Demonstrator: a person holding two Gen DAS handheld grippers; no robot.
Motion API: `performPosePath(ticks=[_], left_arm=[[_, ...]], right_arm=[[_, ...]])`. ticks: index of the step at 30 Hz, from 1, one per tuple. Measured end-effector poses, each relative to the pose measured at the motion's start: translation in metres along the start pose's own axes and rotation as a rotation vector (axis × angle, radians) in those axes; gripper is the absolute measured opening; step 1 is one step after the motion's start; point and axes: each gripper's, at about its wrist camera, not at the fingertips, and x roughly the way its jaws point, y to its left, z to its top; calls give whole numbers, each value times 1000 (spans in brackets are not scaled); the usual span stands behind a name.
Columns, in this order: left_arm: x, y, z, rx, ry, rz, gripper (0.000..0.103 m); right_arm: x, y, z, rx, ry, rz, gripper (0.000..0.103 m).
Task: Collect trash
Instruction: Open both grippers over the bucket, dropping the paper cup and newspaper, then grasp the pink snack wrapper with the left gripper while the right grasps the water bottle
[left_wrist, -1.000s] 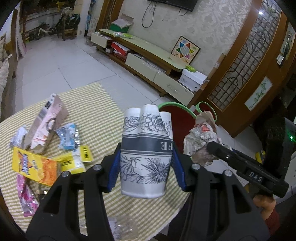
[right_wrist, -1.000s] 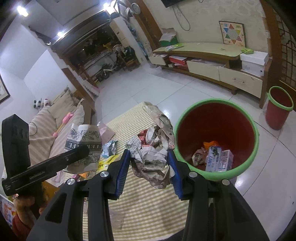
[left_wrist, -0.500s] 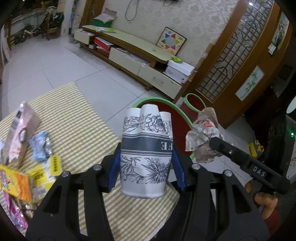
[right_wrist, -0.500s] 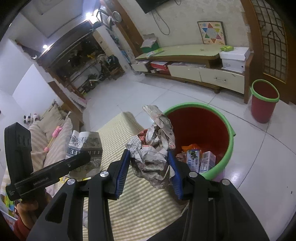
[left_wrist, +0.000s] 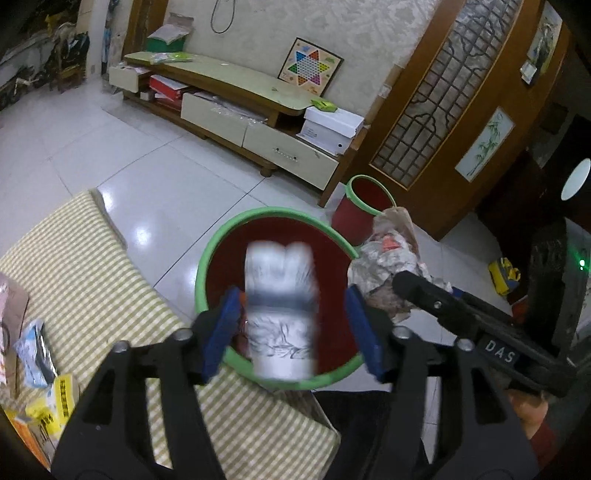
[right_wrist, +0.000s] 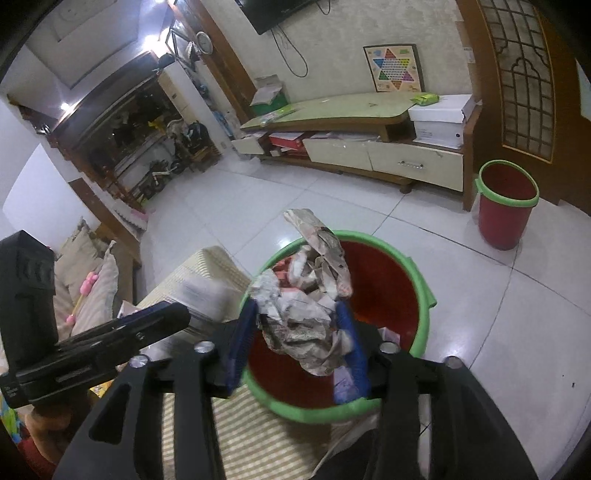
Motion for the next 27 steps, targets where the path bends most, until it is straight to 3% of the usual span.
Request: performPosePath(ticks=[2,11,16,24,27], left_arm=[[-1,-2,1,9,-15,13,85],[-40,15,-16,-18,-70,60,85],[-83,43,-47,-34,-98,194,85],[-161,157,-140,-357,-90,472,85],[-182,208,-178,-487,-50,548,81]], right_arm=[[4,-2,2,-1,-2,-19,61],[0,3,-3,-20,10,-43,66],[-5,26,-16,-79,36,-23,72],[15,86,-56,-147,161,65,73],[23,119,-77,-199,217,104,73]])
